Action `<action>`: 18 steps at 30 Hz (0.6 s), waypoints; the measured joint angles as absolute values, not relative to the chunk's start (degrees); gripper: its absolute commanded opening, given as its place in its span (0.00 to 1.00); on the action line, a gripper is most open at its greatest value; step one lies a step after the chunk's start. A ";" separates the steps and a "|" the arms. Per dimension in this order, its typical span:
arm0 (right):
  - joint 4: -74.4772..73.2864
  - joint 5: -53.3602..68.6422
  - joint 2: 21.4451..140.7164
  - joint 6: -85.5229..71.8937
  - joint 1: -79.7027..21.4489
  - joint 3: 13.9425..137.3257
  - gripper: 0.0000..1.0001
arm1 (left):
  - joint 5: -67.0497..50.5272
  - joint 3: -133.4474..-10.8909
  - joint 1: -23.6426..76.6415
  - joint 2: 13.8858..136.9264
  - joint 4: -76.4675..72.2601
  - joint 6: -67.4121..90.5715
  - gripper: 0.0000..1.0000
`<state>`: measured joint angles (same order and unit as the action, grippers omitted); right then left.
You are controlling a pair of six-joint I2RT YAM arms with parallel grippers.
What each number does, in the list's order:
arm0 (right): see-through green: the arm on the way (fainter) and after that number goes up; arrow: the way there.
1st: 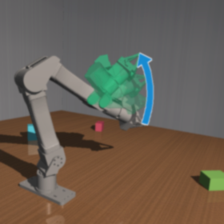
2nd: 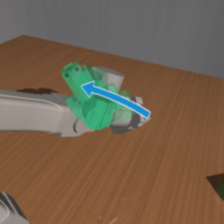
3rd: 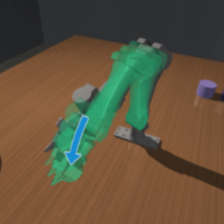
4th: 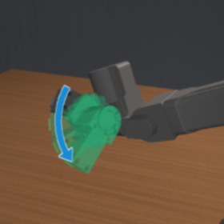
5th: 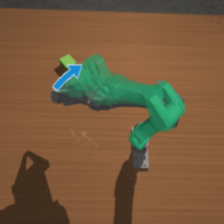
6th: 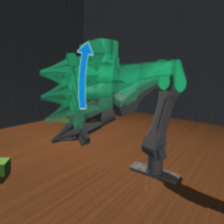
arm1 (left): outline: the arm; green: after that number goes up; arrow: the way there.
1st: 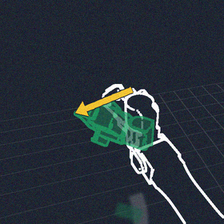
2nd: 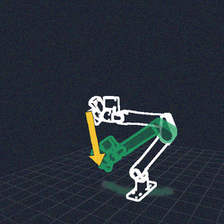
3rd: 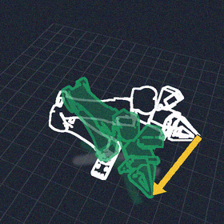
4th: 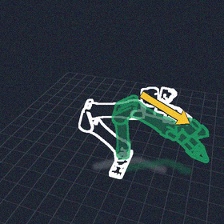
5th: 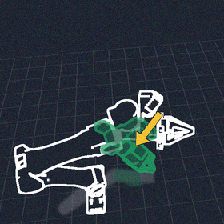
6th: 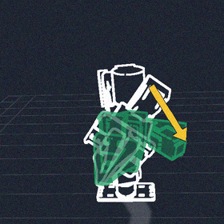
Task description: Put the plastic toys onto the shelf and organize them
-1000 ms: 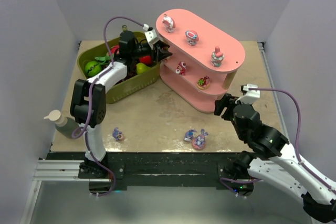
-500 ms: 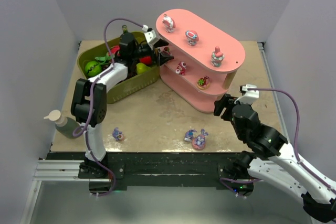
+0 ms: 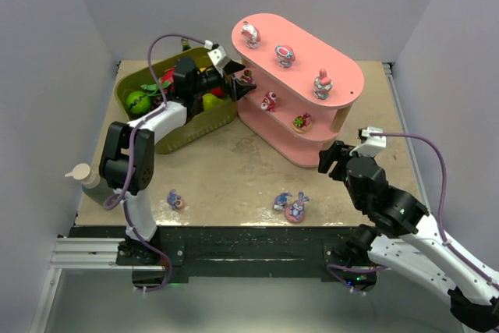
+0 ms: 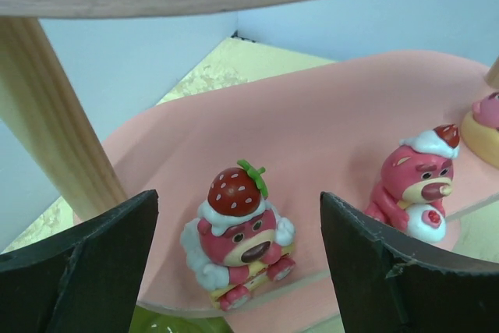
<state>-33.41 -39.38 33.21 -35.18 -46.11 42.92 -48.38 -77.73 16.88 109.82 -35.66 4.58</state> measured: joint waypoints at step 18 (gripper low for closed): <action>-33.41 -39.22 32.56 -35.57 -46.11 41.74 0.70 | -33.54 -67.70 19.22 105.27 -42.41 10.09 0.89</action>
<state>-33.41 -39.22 32.56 -35.57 -46.11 41.74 -33.54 -67.70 19.22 105.27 -42.41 10.09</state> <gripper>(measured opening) 0.692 0.888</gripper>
